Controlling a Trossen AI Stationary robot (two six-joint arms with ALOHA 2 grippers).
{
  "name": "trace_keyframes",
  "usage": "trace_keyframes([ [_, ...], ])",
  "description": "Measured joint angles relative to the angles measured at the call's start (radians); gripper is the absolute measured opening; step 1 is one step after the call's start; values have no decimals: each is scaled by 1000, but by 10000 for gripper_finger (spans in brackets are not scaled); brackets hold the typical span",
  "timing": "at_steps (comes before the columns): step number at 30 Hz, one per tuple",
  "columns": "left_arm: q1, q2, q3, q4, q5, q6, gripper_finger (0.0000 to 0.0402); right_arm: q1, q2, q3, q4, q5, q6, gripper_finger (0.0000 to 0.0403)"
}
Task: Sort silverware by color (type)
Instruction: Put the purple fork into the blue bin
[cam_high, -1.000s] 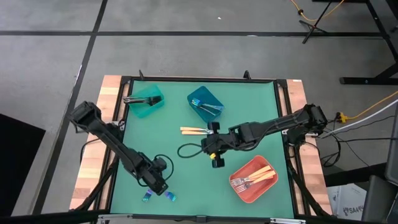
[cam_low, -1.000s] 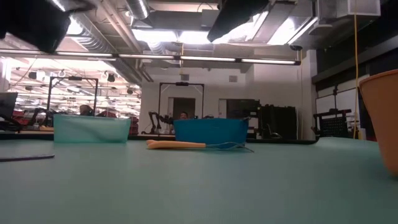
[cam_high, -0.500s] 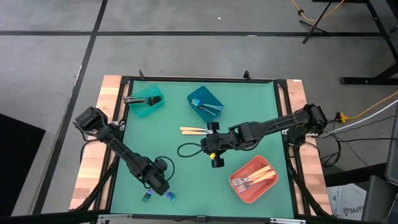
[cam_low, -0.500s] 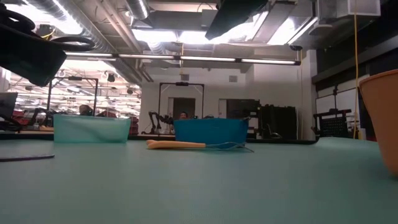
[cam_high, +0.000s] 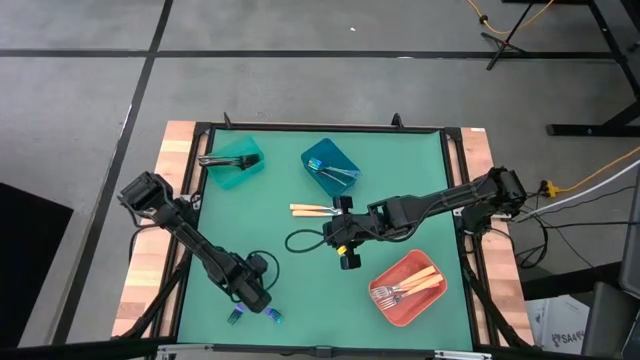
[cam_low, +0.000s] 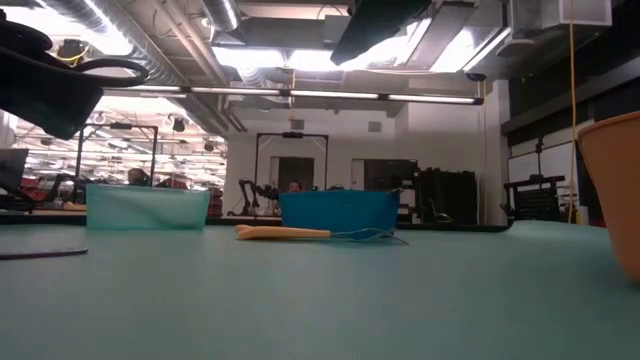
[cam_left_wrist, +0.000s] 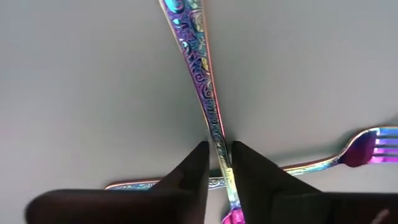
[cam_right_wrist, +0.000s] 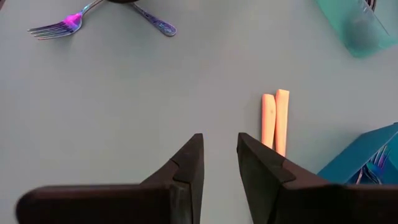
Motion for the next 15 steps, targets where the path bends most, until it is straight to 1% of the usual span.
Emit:
trace_keyframes([
  [7, -1, 0, 0, -7, -20, -20, 24, 0, 0, 0, 0, 0, 0, 89],
  [15, 1, 0, 0, -11, -26, -20, 13, 0, 0, 0, -26, -1, -3, 89],
])
